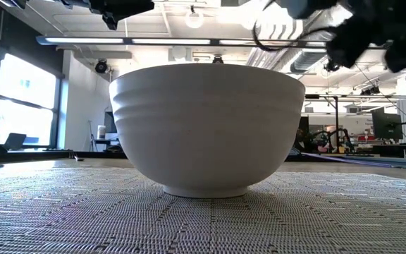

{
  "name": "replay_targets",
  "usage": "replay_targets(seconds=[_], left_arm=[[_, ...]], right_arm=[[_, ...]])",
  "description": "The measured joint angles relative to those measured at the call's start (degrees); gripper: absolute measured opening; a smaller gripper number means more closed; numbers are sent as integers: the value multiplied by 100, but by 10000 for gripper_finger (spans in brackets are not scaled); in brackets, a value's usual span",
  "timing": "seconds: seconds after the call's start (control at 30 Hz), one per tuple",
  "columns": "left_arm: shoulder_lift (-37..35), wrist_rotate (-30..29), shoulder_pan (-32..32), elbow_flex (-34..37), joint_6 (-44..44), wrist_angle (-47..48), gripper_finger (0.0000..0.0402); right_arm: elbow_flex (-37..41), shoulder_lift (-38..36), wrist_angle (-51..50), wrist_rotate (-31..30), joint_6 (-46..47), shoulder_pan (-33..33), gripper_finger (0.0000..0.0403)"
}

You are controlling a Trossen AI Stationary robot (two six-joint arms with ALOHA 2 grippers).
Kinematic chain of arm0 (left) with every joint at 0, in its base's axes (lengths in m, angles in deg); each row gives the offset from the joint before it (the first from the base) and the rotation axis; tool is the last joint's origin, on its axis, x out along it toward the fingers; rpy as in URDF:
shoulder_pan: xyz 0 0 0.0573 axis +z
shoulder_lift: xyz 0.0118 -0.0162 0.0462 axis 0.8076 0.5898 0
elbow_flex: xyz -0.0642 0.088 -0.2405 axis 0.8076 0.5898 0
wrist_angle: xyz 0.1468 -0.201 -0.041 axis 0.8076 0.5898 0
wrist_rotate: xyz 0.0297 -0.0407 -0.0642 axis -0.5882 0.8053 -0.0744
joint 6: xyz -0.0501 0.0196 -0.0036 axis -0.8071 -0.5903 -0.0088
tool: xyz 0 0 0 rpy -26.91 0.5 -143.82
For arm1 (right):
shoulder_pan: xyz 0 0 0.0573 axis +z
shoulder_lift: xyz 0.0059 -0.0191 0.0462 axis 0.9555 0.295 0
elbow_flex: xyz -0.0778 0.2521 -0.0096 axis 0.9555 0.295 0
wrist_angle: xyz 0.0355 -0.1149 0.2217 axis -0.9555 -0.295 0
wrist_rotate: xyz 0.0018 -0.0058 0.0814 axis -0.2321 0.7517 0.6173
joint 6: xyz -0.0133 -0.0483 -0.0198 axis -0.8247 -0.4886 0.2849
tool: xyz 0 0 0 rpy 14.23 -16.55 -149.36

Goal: Pick & Place Utensil
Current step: Put the brown cup to the top right on the gray mat

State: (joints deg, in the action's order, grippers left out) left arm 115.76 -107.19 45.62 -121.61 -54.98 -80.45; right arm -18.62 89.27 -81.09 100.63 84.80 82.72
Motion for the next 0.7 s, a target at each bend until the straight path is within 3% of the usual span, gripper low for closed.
replay_targets(seconds=[0.3,0.53,0.7], left_arm=[[1,2,-1,0,66,45,131],[0,2,-1,0,66,52,131],[0,3,-1,0,72,91,131]], right_arm=[[962,0,318,1057,998,502,389],[1744,0,1467,2216,1765,860,391],[2202,0,2959,2687,2770,1247,398]])
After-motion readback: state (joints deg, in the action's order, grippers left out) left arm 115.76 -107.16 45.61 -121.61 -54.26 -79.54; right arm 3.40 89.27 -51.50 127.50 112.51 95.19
